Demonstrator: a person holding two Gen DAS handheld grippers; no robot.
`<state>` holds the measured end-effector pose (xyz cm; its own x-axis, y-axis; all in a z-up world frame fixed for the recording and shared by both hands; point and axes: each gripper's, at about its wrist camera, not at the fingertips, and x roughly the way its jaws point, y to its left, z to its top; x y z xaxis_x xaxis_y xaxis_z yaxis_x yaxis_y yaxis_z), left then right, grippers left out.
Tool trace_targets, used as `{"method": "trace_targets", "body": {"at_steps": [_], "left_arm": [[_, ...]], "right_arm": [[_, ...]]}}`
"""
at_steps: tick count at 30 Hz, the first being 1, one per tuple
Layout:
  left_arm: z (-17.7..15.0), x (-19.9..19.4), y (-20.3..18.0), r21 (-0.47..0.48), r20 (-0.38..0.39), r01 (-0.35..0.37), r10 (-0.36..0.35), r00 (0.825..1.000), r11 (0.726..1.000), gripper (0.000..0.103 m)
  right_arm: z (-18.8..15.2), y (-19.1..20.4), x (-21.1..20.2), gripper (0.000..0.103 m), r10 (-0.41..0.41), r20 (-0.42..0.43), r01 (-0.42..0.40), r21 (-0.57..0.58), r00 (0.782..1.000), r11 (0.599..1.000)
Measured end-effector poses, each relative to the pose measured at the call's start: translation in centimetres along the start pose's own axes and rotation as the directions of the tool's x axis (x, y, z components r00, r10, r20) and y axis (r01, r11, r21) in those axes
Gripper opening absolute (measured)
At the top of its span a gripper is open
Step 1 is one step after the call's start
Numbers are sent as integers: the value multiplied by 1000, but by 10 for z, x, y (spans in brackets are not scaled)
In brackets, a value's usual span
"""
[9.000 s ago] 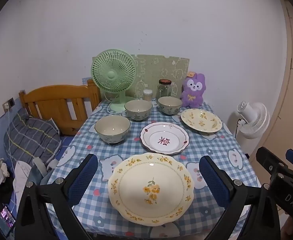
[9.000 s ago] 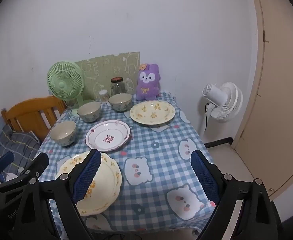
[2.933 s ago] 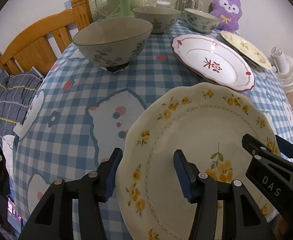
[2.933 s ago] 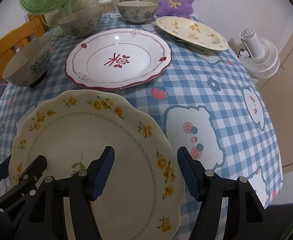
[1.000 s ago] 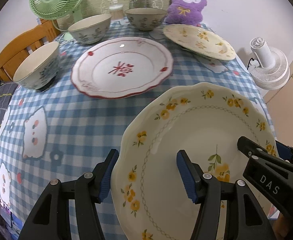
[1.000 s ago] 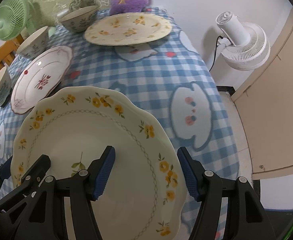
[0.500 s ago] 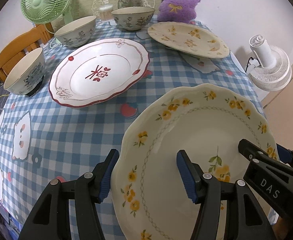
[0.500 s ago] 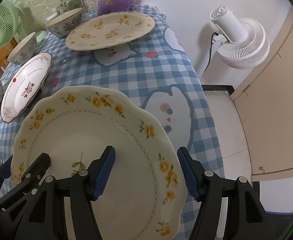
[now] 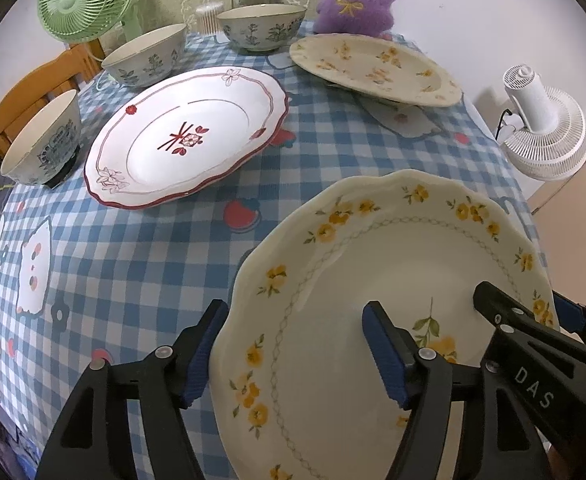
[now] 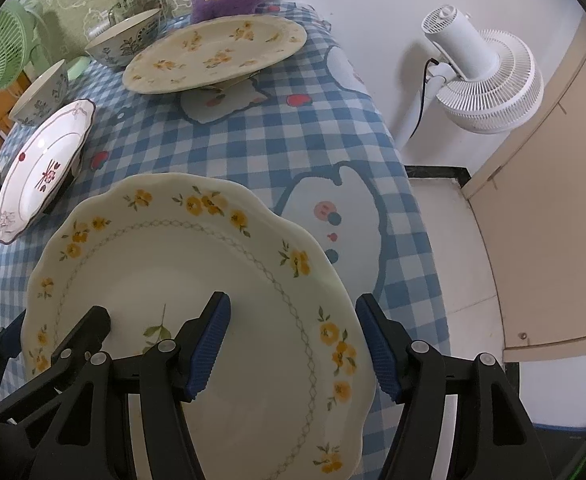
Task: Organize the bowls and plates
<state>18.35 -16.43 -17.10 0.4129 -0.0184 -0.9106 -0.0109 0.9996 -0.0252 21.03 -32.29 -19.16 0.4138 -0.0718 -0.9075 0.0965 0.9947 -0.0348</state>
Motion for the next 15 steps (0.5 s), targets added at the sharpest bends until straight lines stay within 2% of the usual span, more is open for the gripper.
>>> {"method": "trace_targets", "body": {"at_steps": [3, 6, 8, 15], "left_arm": [[1, 0, 1, -2, -7, 12, -12, 1000, 1000, 70], [2, -1, 4, -7, -6, 20, -20, 1000, 1000, 75], [2, -4, 5, -9, 3, -3, 3, 1000, 1000, 83], [0, -25, 2, -7, 59, -21, 21, 998, 1000, 85]], "right_arm": [[1, -1, 0, 69, 8, -8, -8, -6, 1000, 1000], [1, -2, -2, 70, 18, -5, -18, -19, 1000, 1000], [1, -3, -7, 70, 16, 9, -15, -33, 1000, 999], [1, -10, -26, 70, 35, 46, -33, -46, 998, 998]]}}
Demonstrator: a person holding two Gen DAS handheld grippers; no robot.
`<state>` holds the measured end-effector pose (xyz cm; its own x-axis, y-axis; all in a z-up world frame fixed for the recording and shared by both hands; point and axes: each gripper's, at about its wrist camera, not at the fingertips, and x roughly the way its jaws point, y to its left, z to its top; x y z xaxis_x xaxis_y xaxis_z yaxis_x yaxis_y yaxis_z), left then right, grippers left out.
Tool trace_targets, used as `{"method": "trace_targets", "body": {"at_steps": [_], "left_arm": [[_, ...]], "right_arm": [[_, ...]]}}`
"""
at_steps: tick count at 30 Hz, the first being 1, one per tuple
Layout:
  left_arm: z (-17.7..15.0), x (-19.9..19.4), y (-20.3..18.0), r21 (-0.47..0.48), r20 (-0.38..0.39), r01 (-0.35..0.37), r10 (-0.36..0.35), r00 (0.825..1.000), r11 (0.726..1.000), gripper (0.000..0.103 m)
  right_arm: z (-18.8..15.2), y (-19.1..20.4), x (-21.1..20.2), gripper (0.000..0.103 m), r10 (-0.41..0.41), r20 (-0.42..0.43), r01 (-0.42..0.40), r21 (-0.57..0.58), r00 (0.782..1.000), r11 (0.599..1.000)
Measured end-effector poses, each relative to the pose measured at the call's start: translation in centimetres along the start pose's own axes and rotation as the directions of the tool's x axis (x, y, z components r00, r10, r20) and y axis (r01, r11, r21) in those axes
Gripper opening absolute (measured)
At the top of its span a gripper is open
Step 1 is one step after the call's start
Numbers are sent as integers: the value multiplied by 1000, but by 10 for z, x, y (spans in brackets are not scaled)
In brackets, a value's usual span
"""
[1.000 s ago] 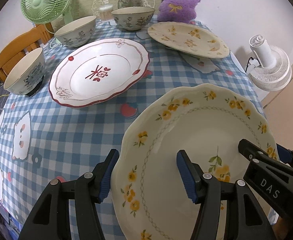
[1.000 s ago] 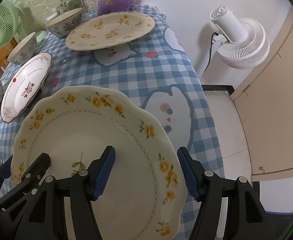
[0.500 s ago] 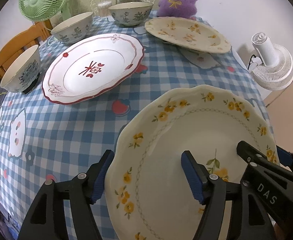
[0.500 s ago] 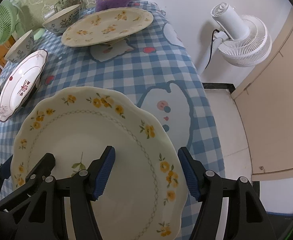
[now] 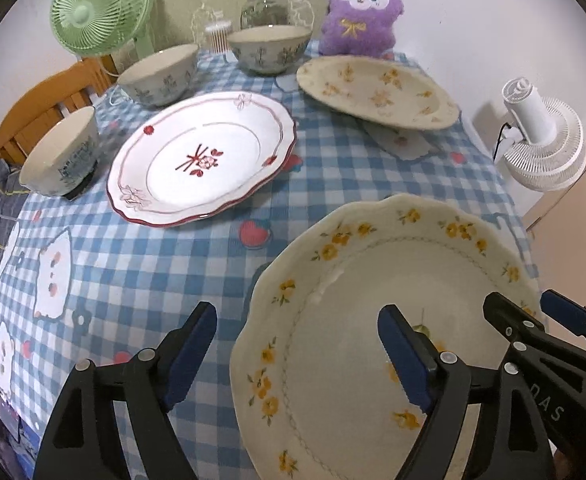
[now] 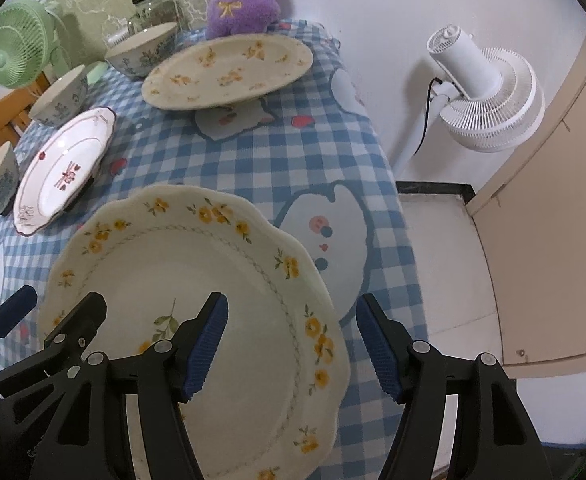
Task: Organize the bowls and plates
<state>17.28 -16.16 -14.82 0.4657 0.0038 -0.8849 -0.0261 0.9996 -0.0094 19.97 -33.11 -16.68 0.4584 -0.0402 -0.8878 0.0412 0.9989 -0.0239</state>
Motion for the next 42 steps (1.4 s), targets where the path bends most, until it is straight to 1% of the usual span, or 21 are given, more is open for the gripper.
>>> {"method": "trace_targets", "body": {"at_steps": [1, 3, 7, 13, 17, 18, 20, 22, 25, 28, 33, 37, 42], "left_arm": [[0, -3, 0, -5, 32, 14, -14, 999, 1000, 85], [0, -12, 0, -8, 56, 19, -18, 998, 1000, 85], [1, -34, -1, -4, 118, -1, 2, 993, 1000, 85], [5, -67, 7, -18, 175, 8, -5, 985, 1000, 86], [10, -83, 12, -1, 207, 35, -34, 978, 999, 87], [11, -88, 12, 6, 215, 24, -25, 976, 1000, 87], [15, -102, 12, 19, 258, -3, -2, 966, 1000, 87], [19, -116, 13, 24, 306, 3, -10, 952, 1000, 87], [25, -129, 19, 25, 321, 47, -52, 946, 999, 87], [33, -144, 24, 35, 349, 54, -63, 935, 998, 87], [43, -160, 33, 43, 363, 84, -94, 927, 996, 87], [49, -173, 37, 63, 400, 80, -98, 911, 995, 87], [57, -179, 40, 72, 425, 58, -83, 901, 996, 87]], "right_arm": [[0, -1, -5, 70, 4, 7, -4, -3, 1000, 1000], [1, -2, -14, 70, 11, 30, -10, -9, 1000, 1000], [3, -4, -36, 71, 25, 73, -24, -6, 997, 1000], [3, 0, -66, 71, 49, 125, -48, -12, 991, 999], [3, 4, -87, 71, 34, 168, -35, 6, 985, 999], [3, 5, -94, 71, 28, 178, -32, 18, 984, 999], [4, 6, -106, 71, 28, 212, -36, 33, 977, 999], [7, 8, -118, 71, 18, 236, -30, 47, 972, 998], [12, 9, -136, 71, 17, 270, -38, 72, 963, 997], [16, 14, -152, 71, 12, 296, -36, 78, 955, 996], [24, 22, -175, 72, 5, 333, -30, 70, 943, 997], [30, 28, -189, 76, -14, 362, -12, 70, 932, 997], [37, 31, -197, 78, -34, 385, 4, 80, 922, 997]]}}
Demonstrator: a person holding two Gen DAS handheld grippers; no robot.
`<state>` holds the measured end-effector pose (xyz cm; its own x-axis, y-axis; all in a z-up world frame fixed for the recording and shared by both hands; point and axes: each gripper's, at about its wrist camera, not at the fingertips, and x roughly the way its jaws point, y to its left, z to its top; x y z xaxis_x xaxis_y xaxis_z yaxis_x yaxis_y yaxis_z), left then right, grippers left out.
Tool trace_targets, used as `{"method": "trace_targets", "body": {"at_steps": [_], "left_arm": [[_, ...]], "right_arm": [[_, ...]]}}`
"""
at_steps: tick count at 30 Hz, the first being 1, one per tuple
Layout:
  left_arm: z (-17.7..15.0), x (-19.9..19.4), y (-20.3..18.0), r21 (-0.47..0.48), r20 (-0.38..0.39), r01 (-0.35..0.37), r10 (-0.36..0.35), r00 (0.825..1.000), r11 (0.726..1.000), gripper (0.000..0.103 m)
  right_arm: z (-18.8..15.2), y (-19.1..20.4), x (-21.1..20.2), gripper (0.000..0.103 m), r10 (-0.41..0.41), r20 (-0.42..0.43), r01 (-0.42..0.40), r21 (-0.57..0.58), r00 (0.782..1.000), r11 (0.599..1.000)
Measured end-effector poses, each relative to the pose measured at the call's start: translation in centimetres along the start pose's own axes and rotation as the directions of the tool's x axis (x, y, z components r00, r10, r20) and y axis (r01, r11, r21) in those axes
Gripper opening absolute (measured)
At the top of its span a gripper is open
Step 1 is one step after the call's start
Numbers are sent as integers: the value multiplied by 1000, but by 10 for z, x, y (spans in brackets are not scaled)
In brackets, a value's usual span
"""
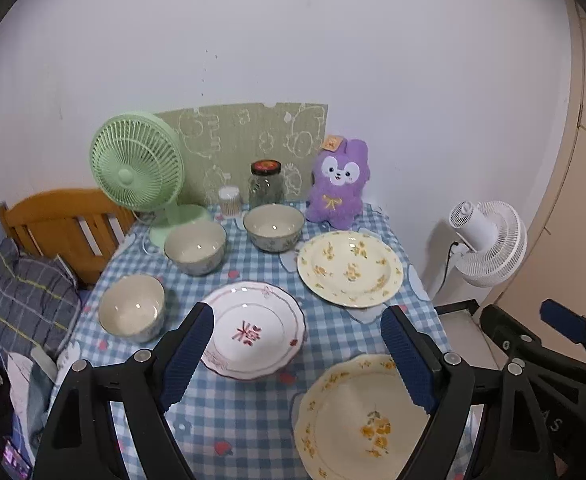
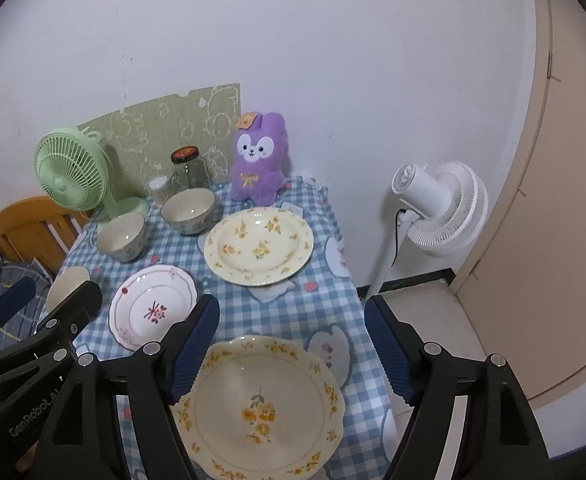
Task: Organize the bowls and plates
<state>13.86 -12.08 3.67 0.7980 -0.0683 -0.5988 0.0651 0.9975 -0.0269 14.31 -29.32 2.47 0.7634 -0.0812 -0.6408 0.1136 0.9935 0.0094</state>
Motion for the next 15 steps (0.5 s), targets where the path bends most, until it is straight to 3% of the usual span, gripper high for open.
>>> {"method": "trace_targets", "body": {"at_steps": [3, 8, 15], "left_arm": [[5, 1, 1, -4, 8, 6, -6, 1000, 1000, 87], [17, 7, 1, -19, -7, -7, 7, 1000, 1000, 87], [30, 22, -2, -54, -30, -19, 17, 999, 998, 87]], "right_arm": [[7, -2, -1, 80, -1, 6, 1, 18, 1000, 1000], [23, -5, -2, 91, 7, 32, -8, 25, 999, 1000], [45, -7, 17, 93, 27, 53, -26, -21, 998, 999]]}}
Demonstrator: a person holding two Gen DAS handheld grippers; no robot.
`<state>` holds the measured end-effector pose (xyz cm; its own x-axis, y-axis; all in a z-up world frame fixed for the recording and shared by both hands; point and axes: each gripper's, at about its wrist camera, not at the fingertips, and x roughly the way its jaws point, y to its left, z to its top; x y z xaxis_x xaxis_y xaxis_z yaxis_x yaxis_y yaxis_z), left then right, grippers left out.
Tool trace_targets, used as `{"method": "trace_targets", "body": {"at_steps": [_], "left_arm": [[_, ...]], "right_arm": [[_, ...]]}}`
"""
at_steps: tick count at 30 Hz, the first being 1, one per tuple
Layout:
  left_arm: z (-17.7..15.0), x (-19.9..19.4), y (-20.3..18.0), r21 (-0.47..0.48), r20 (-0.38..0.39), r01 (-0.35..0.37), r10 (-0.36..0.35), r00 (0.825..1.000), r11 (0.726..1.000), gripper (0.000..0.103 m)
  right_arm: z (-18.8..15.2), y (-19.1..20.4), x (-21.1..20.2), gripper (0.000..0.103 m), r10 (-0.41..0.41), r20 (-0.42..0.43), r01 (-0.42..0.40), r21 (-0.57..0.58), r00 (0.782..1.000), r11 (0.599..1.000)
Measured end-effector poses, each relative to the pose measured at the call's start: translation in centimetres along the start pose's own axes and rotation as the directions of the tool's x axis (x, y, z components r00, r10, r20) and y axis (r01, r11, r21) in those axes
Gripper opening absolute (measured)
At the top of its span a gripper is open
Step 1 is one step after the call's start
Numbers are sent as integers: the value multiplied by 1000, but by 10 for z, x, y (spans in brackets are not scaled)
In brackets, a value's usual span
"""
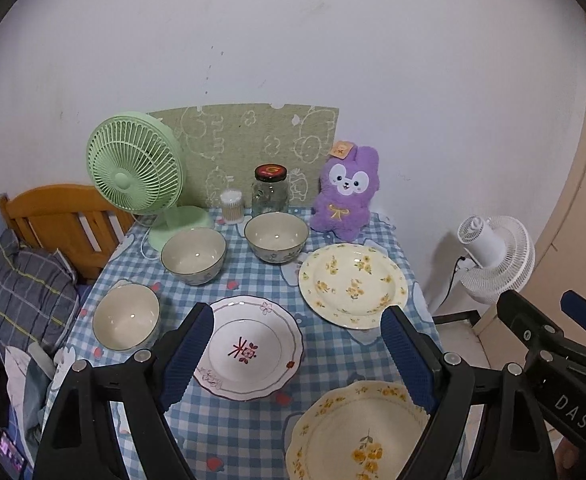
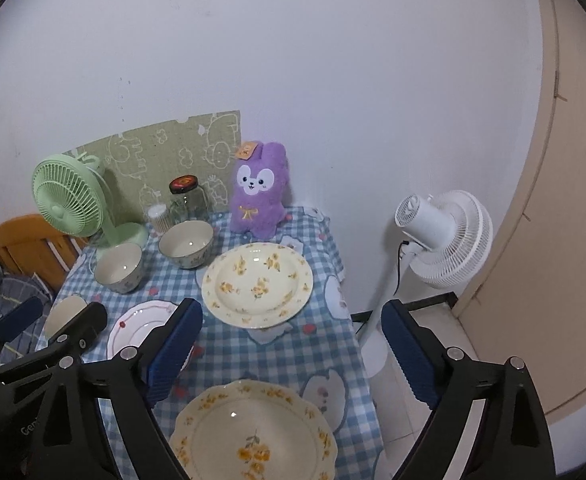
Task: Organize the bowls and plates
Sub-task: 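Move both tools toward the dotted-rim flower plate beside the purple bunny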
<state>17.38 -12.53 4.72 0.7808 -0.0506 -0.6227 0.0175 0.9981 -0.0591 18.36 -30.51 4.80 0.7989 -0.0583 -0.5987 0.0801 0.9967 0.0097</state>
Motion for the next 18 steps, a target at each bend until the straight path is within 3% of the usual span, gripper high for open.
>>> {"method": "trace_targets", "body": {"at_steps": [18], "left_arm": [[33, 76, -41, 11, -31, -43, 43, 999, 999, 87]], "right_arm": [[46, -27, 91, 93, 92, -25, -92, -15, 995, 996]]}}
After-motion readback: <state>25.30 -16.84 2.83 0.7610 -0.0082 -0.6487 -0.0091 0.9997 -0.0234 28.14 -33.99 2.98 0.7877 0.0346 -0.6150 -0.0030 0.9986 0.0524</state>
